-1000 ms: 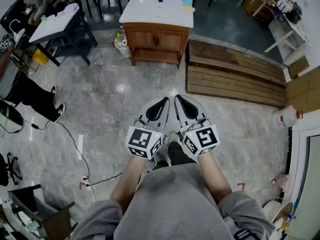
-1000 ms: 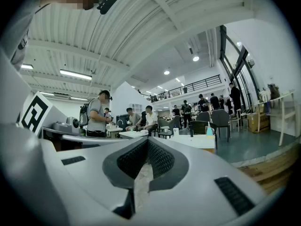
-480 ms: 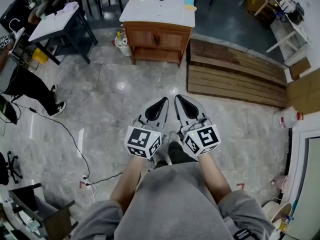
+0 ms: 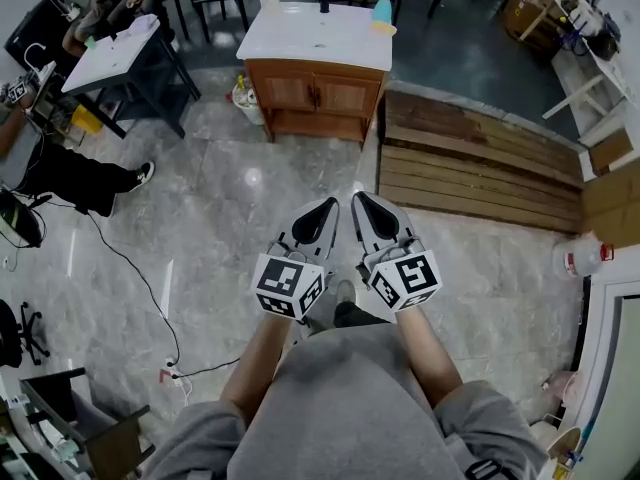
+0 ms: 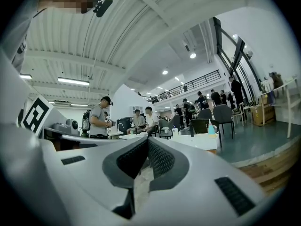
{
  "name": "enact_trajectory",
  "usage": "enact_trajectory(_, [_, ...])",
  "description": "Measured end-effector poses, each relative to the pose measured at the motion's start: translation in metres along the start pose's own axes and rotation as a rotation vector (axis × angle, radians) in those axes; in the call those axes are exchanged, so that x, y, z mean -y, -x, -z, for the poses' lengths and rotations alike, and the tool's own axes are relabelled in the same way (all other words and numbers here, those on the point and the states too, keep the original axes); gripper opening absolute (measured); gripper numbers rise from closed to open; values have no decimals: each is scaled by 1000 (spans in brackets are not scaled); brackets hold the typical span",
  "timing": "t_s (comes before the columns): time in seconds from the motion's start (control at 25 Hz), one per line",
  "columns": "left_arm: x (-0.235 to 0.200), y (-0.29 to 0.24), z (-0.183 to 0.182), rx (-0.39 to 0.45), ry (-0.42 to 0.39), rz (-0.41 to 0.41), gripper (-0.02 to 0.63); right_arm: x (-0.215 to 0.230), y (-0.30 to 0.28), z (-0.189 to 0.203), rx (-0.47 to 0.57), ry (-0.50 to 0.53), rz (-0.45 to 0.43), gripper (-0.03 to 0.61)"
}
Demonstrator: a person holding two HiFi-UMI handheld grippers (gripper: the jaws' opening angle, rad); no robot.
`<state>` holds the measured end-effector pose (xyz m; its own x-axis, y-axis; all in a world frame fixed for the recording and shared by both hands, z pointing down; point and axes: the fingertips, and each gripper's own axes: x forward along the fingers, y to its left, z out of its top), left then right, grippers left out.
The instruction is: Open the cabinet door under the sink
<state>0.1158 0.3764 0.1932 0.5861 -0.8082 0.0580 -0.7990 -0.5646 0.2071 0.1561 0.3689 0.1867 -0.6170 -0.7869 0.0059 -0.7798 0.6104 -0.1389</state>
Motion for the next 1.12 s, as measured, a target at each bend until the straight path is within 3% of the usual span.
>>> enact_trajectory(0.6, [5, -90, -3, -64, -29, -31, 8, 98, -18, -7, 5, -69, -2, 9])
enact_trajectory(1.12, [-60, -140, 4, -88, 0, -30, 8, 131, -86, 12, -24, -99, 14, 9])
